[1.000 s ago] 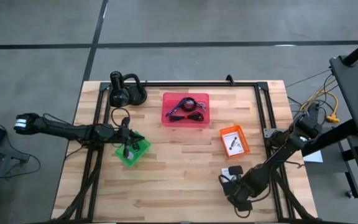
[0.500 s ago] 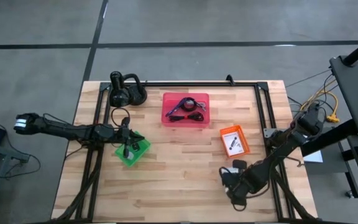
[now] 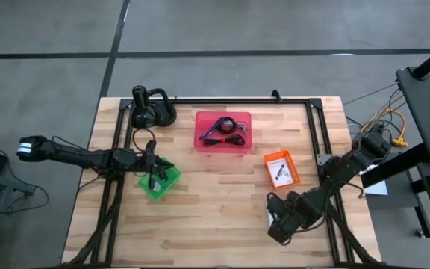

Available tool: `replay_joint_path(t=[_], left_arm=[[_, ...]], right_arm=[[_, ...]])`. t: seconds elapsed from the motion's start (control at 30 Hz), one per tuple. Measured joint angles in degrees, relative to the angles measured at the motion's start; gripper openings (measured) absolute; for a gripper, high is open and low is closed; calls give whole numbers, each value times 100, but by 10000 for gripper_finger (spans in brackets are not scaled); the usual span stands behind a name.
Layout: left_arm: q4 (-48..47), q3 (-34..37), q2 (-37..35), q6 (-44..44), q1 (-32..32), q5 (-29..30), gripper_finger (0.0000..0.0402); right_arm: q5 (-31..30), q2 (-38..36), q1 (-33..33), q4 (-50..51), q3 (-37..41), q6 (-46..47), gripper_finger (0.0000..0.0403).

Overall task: Pick and place items into bin
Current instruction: Put the card reader box into the orange bin

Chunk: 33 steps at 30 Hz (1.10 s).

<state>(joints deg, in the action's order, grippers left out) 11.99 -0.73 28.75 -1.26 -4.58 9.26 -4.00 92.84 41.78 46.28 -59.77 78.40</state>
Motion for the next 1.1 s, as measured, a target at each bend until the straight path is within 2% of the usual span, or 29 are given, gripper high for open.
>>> replay_joint_path(t=[0.2,0.33,0.7,1.1], left_arm=[[2,0,-2,0,0,0,0],[2,0,-2,1,0,0,0],[-2,2,-2,4,0,0,0],[-2,2,-2,10,0,0,0]], right_arm=[[42,0,0,-13,0,1315,350],[-75,0,-14,-16,30,1943,392],[-255,2,-17,277,341,3714,400],[-360,4,-158,22,655,3913,400]])
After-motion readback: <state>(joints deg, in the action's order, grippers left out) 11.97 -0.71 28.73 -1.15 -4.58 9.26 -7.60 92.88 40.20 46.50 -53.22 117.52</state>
